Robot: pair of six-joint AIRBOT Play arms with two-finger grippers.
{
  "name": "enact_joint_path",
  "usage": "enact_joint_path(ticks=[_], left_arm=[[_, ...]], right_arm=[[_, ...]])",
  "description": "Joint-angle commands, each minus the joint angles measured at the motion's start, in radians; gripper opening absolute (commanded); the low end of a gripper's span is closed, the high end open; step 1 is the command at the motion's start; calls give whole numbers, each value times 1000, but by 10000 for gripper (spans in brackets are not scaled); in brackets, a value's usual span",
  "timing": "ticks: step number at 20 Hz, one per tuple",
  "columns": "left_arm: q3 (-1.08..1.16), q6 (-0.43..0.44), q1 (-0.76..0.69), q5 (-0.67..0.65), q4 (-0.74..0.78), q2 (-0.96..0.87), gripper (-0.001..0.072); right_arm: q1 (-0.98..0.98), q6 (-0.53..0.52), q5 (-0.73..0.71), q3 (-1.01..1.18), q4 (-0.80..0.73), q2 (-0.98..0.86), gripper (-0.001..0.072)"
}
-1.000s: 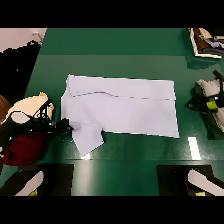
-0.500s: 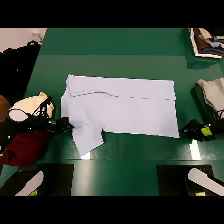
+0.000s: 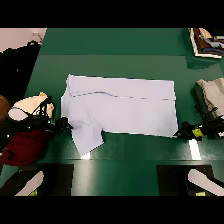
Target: Fold the shirts.
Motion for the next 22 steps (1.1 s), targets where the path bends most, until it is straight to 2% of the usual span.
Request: enact_joint_path(ticks=[1, 5, 9, 11, 14, 18, 22], left_arm=[[47, -4, 0, -97, 75, 5, 24], [60, -101, 0, -201, 188, 184, 24], [68, -174, 0, -476, 165, 346, 24], [107, -193, 0, -505, 164, 362, 24], [168, -189, 0, -342, 159, 345, 24], [212, -137, 0, -133, 142, 209, 24], [276, -12, 0, 42, 54, -52, 25]], right_arm=[[25, -2, 74, 48, -38, 9, 15], [24, 0, 175, 129, -159, 141, 15], [24, 27, 302, 140, -329, 311, 14], [25, 60, 303, 140, -352, 365, 14], [93, 67, 234, 146, -299, 345, 14], [231, 98, 144, 306, -301, 168, 14], [266, 124, 95, 544, -298, -56, 15]])
